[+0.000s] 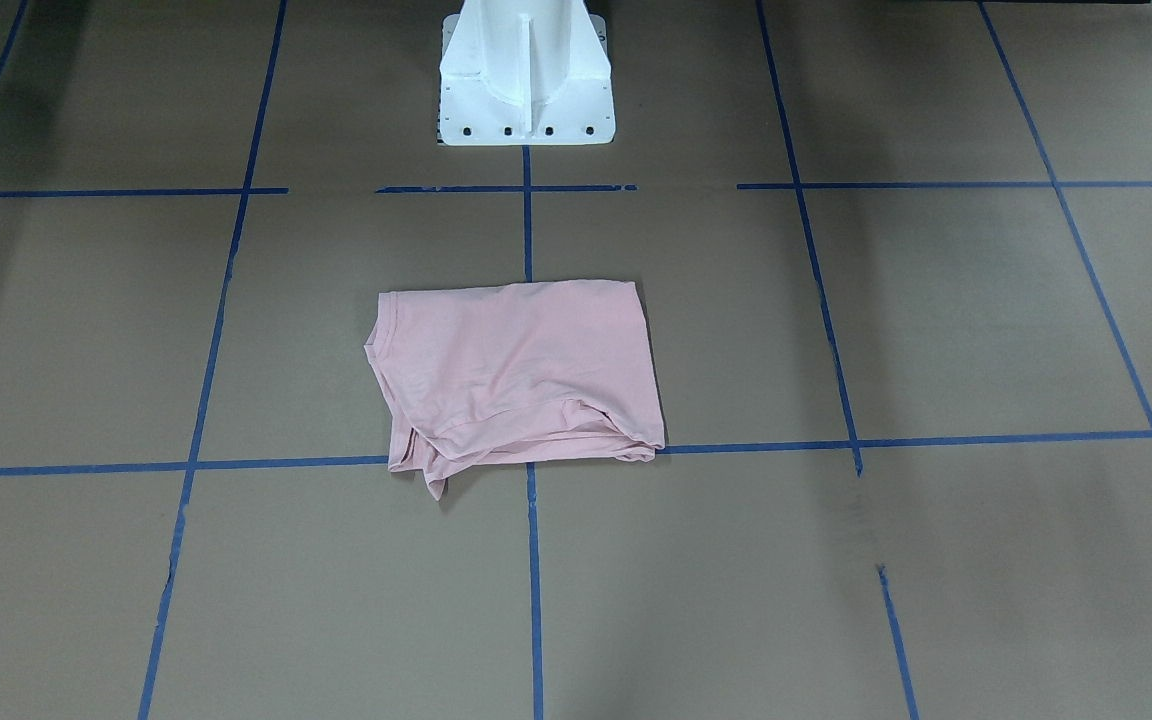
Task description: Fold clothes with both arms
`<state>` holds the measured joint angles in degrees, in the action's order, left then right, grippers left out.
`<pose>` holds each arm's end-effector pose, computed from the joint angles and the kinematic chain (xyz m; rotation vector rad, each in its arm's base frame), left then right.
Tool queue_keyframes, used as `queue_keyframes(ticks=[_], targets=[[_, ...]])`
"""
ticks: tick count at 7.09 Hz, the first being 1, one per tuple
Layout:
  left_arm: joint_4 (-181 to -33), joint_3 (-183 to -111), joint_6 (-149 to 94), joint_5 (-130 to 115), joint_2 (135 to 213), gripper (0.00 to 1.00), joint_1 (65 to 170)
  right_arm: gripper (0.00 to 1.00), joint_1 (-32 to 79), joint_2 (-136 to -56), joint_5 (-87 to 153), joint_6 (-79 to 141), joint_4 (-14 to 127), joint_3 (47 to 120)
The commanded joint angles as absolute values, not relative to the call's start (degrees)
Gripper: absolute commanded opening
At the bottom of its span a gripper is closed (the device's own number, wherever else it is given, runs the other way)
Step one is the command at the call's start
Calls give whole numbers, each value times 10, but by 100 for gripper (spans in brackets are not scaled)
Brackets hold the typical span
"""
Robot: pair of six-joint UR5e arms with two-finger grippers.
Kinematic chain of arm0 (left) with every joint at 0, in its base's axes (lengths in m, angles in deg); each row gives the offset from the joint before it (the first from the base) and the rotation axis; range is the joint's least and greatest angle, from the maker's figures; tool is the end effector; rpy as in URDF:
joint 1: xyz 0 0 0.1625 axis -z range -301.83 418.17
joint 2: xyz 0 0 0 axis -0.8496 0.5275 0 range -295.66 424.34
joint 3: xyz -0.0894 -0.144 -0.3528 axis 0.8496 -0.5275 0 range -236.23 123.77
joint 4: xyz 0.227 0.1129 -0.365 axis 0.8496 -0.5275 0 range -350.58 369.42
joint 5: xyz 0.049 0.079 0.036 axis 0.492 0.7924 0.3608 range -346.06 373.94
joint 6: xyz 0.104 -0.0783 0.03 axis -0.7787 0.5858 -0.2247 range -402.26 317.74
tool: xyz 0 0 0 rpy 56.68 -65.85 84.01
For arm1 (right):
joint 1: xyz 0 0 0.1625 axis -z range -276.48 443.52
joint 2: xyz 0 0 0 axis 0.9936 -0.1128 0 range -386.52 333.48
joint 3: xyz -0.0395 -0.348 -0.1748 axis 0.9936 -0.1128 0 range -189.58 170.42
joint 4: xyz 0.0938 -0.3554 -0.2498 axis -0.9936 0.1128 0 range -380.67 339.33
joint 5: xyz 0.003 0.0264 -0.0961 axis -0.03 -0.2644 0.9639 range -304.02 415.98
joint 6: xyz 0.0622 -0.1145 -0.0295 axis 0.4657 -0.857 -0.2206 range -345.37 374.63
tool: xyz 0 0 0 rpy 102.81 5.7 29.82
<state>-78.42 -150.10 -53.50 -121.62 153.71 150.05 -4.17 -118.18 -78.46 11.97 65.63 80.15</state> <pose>-0.0550 -0.5188 0.6216 0.1088 0.7889 0.1619 0.0190 -0.5162 0.6602 0.0318 -0.7758 -0.0942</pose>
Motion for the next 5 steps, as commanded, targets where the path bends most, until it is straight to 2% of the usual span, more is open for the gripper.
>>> queue_keyframes(ticks=[1, 5], targets=[[-786, -1520, -533, -1222, 1509, 100, 1505, 100, -79, -1193, -781, 112, 656, 809], [-786, -1522, -532, -1223, 1506, 100, 1505, 100, -88, -1208, -752, 109, 656, 819]])
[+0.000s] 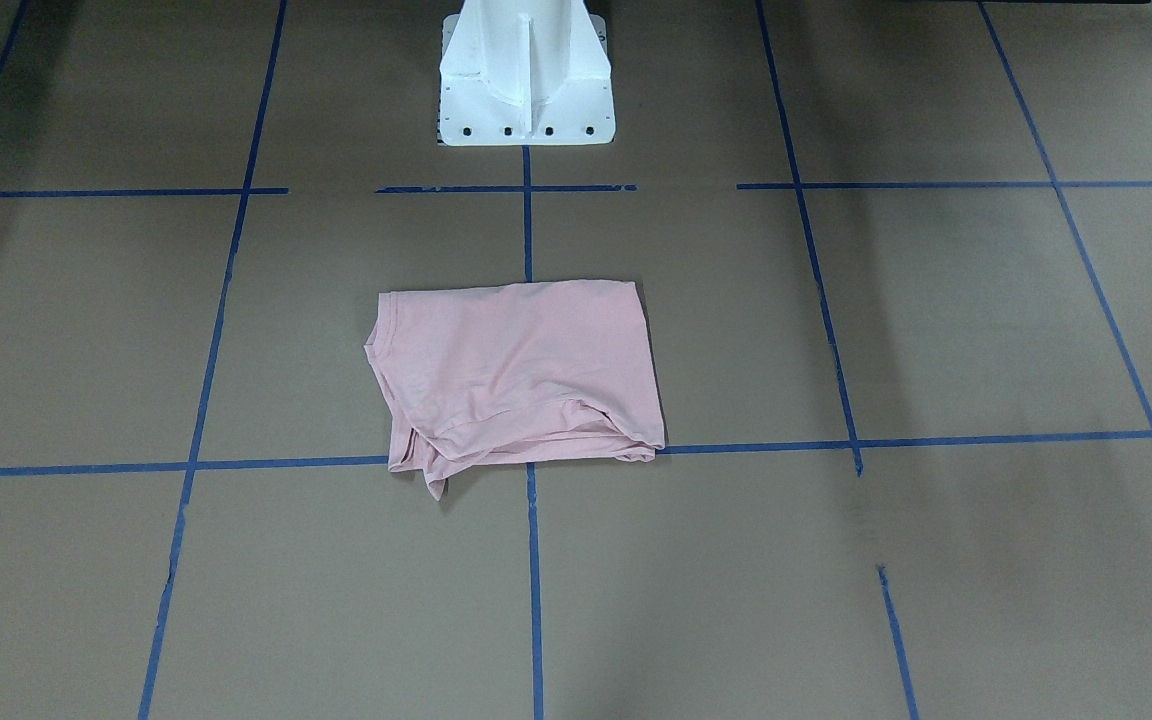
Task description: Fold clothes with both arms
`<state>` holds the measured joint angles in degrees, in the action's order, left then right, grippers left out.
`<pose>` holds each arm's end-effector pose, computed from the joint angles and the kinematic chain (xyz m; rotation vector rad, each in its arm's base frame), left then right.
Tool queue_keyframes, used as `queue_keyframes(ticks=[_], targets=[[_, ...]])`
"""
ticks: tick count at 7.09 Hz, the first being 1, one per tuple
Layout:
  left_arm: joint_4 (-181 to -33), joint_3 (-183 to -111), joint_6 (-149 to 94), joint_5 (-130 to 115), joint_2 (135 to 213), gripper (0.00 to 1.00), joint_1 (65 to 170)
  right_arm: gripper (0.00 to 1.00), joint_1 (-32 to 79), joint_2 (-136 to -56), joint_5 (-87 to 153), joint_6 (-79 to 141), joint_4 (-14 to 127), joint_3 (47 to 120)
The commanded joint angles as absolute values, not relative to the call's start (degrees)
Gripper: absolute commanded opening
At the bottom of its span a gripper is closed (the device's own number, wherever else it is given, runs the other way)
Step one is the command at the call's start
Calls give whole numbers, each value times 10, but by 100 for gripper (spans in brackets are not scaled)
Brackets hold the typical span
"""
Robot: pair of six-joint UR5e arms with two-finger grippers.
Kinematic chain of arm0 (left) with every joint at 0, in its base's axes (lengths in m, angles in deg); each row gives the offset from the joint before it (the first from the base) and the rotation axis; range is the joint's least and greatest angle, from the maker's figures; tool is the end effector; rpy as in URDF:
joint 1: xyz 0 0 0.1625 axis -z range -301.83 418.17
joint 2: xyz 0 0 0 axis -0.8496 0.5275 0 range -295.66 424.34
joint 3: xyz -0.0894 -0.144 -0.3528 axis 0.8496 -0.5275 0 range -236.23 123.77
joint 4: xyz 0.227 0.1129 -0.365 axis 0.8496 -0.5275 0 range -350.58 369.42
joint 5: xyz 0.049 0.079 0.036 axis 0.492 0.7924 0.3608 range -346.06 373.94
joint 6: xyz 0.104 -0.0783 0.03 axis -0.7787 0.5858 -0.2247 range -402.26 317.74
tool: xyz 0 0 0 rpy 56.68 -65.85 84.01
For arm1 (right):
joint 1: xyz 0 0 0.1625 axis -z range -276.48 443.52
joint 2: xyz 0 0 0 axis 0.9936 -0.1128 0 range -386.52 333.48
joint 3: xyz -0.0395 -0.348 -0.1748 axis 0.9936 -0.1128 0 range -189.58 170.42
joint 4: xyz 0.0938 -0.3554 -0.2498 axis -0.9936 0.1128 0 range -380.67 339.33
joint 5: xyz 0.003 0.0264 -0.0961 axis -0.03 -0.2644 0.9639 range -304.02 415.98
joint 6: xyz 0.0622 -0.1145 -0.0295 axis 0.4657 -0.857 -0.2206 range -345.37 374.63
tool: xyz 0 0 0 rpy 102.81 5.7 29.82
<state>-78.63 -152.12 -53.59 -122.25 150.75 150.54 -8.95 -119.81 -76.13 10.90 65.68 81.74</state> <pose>-0.0575 -0.4974 0.6281 0.1021 0.8006 0.1500 0.0654 -0.5015 0.6639 0.0677 -0.7323 -0.0316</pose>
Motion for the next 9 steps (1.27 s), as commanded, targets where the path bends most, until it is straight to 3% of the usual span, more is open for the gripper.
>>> queue_keyframes(ticks=[1, 9], targets=[[-785, -1523, -532, -1221, 1516, 100, 1506, 100, -88, -1209, -744, 109, 656, 821], [-785, -1524, -533, -1214, 1516, 100, 1505, 100, -88, -1207, -752, 109, 653, 826]])
